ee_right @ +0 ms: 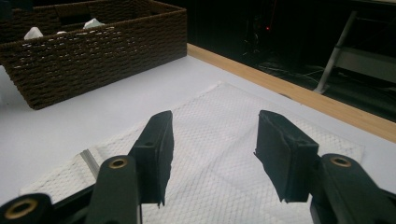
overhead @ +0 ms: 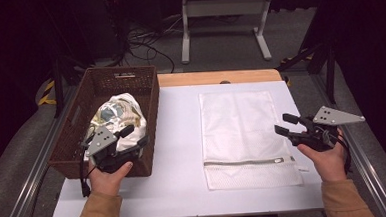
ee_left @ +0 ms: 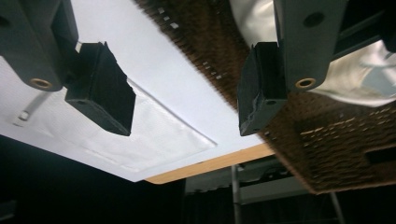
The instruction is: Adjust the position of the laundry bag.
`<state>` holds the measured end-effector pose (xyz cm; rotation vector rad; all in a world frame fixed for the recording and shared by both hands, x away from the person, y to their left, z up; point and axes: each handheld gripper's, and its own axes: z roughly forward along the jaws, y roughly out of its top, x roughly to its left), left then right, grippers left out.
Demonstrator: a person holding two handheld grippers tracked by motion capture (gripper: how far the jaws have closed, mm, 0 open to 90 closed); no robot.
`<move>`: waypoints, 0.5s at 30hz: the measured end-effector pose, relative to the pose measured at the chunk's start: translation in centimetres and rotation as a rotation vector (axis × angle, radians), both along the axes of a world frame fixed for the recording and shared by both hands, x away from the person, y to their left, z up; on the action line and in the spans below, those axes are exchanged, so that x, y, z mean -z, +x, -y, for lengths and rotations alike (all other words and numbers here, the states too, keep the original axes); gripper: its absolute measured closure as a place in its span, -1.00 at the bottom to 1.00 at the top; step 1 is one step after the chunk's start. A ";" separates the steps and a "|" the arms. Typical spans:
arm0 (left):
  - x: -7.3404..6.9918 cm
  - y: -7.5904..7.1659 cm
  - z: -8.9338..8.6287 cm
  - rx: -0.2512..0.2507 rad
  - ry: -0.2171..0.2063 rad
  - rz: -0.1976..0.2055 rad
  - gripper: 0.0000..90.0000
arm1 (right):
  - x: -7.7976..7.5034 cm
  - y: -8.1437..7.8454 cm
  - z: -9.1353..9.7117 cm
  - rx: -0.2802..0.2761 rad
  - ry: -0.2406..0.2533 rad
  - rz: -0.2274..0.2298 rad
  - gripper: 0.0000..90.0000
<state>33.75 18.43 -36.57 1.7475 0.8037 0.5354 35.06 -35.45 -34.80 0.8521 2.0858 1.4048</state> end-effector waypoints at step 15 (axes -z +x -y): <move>-0.4 0.3 4.4 0.144 0.039 -0.001 -0.12 | 0.0 -0.9 0.4 0.021 -0.008 -0.012 0.03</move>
